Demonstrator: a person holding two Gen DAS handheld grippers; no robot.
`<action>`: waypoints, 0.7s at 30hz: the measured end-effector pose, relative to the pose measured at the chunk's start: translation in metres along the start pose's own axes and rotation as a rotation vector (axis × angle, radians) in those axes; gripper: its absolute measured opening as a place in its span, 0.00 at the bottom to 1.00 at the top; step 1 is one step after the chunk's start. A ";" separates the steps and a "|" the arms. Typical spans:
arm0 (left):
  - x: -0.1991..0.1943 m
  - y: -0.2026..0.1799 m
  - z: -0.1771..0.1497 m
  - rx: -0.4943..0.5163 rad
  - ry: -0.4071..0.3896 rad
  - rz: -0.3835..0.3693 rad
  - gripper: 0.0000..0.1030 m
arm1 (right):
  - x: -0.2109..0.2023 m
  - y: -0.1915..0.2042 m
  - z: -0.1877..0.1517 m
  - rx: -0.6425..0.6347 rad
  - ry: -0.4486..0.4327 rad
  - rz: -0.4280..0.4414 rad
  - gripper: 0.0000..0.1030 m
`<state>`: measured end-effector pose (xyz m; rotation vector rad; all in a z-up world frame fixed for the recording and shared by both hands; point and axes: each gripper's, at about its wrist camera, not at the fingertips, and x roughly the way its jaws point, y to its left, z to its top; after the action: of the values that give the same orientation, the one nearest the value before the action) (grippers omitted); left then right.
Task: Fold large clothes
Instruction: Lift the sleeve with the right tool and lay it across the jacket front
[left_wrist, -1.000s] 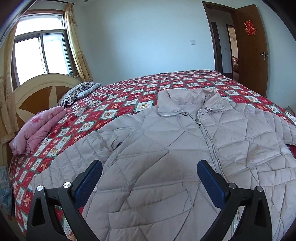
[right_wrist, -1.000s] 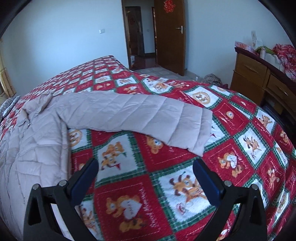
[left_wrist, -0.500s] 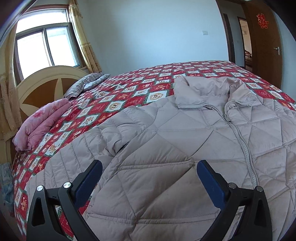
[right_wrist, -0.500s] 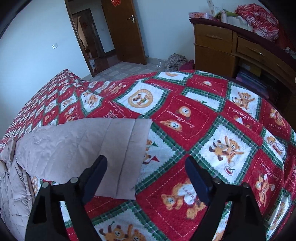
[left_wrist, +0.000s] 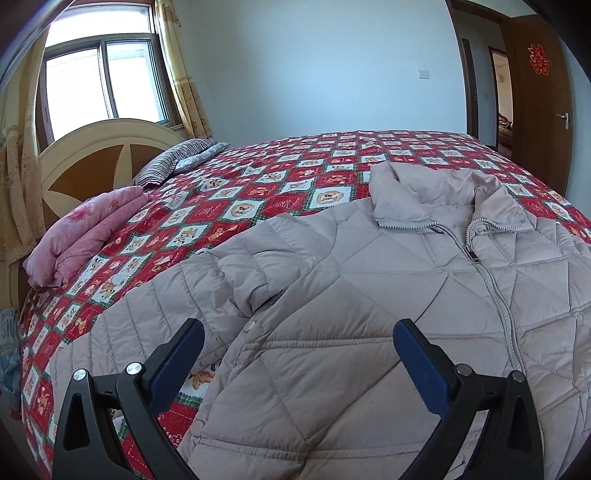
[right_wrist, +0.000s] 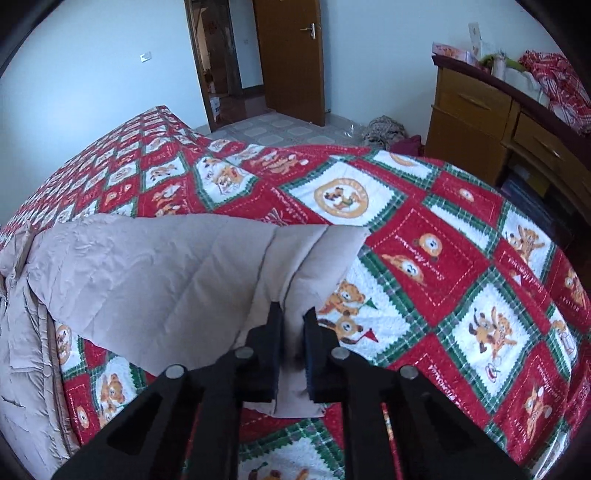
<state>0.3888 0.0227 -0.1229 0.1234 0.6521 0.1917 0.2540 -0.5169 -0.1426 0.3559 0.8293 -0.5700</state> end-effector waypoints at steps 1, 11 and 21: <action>0.000 0.001 0.001 0.001 0.006 -0.003 0.99 | -0.006 0.003 0.002 -0.008 -0.020 0.000 0.12; 0.006 0.018 0.006 -0.038 0.058 -0.040 0.99 | -0.066 0.081 0.022 -0.198 -0.213 0.091 0.10; 0.006 0.026 0.008 -0.004 0.031 -0.006 0.99 | -0.109 0.181 0.022 -0.378 -0.297 0.247 0.08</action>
<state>0.3947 0.0487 -0.1154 0.1147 0.6825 0.1893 0.3176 -0.3479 -0.0305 0.0220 0.5785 -0.2193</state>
